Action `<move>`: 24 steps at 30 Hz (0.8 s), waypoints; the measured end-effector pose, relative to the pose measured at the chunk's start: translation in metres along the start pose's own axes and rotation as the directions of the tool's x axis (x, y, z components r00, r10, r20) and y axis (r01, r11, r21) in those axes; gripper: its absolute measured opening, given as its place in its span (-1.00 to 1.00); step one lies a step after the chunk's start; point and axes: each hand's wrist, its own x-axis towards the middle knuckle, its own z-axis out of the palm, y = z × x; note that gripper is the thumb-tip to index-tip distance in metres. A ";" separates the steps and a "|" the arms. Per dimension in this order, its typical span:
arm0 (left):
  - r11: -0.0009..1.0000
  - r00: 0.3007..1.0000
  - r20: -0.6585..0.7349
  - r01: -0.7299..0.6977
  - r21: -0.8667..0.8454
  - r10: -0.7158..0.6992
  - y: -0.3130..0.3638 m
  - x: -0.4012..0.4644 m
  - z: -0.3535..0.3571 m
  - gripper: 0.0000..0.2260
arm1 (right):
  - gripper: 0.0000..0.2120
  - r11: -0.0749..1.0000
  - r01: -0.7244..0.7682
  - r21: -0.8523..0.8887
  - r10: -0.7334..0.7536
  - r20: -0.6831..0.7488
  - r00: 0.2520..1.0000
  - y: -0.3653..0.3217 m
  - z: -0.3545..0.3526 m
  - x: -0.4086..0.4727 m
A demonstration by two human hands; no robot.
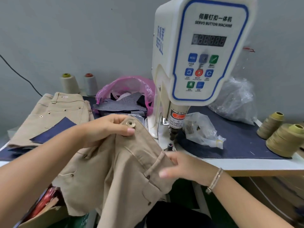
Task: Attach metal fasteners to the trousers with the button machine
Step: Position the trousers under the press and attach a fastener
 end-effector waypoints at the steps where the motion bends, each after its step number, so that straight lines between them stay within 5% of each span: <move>1: 0.999 0.999 -0.038 -0.020 -0.037 0.019 -0.001 -0.001 -0.003 -0.63 | -0.64 0.997 -0.037 -0.066 0.041 0.056 0.998 0.007 -0.003 -0.008; 4: 0.999 0.994 -0.111 0.001 -0.037 -0.005 -0.005 -0.002 -0.012 -0.80 | -0.86 0.979 -0.057 -0.197 0.064 0.033 0.997 0.021 -0.010 -0.019; 6: 0.994 0.989 -0.141 0.065 0.089 -0.052 -0.011 -0.001 -0.020 -0.87 | -0.96 1.000 -0.023 -0.008 0.023 -0.036 0.999 0.022 -0.014 -0.020; 8: 0.947 0.977 -0.166 0.174 0.270 -0.132 -0.019 0.000 -0.026 -0.83 | -0.85 0.970 0.020 0.244 0.006 -0.106 0.994 0.021 -0.016 -0.017; 11: 0.661 0.955 -0.188 0.294 0.691 -0.229 -0.036 0.010 -0.021 -0.60 | -0.79 0.967 0.062 0.249 0.010 -0.276 0.961 0.024 -0.010 -0.006; 13: 0.467 0.968 -0.165 0.237 0.852 -0.189 -0.045 0.020 0.001 -0.44 | -0.78 0.964 0.067 0.257 0.030 -0.357 0.934 0.026 -0.005 0.002; 18: 0.750 0.992 -0.124 0.074 0.657 0.011 -0.059 0.034 0.062 -0.54 | -0.85 0.955 0.047 0.293 0.065 -0.359 0.931 0.029 -0.005 0.005; 21: 0.807 0.992 -0.095 0.119 0.578 -0.079 -0.063 0.037 0.070 -0.65 | -0.85 0.966 0.010 0.260 0.064 -0.275 0.959 0.032 -0.010 -0.003; 24: 0.919 0.974 -0.143 0.213 0.331 -0.174 -0.053 0.041 0.063 -0.80 | -0.71 0.990 -0.123 -0.074 0.115 -0.102 0.988 0.020 -0.029 -0.014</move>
